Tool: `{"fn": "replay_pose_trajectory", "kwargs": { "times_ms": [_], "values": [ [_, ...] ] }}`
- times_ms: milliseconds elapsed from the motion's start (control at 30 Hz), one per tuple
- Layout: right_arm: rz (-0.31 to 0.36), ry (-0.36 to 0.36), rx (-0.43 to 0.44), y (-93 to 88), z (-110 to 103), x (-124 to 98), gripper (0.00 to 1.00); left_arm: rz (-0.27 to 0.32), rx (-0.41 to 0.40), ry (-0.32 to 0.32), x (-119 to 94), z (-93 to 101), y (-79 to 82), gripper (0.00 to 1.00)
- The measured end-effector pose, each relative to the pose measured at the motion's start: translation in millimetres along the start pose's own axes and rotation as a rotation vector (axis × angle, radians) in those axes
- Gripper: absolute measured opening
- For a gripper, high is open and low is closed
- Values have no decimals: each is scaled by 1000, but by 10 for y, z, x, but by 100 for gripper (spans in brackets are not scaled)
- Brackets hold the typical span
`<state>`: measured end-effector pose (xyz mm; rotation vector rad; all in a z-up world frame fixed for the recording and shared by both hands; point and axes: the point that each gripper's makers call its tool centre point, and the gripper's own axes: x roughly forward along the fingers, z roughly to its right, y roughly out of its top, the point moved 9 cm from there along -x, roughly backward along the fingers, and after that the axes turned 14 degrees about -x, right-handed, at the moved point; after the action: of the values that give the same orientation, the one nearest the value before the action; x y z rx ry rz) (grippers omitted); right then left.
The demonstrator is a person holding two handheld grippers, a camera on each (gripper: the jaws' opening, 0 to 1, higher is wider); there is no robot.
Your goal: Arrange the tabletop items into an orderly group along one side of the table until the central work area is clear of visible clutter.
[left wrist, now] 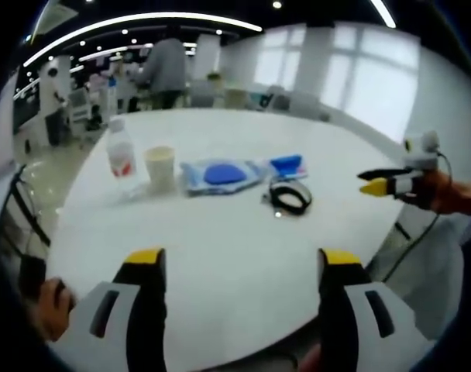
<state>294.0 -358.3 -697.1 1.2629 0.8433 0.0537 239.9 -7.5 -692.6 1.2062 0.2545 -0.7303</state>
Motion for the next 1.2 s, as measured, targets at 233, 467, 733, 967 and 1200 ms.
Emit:
{"fn": "replay_pose_trajectory", "kwargs": {
  "times_ms": [233, 467, 733, 967, 1200],
  "values": [
    [-24, 0, -48, -36, -80, -90, 76, -8, 2, -3, 10, 6, -5, 77],
    [-44, -12, -66, -120, -120, -157, 78, -9, -9, -4, 15, -3, -5, 77],
    [-57, -27, -33, -231, -145, -231, 78, -19, 1, -8, 19, 6, -15, 76],
    [-53, -36, -34, -206, -151, -239, 79, -12, 4, -6, 5, -2, -12, 77],
    [-61, -34, -36, -225, -162, -244, 79, -10, 4, -10, 4, 1, -11, 77]
  ]
}}
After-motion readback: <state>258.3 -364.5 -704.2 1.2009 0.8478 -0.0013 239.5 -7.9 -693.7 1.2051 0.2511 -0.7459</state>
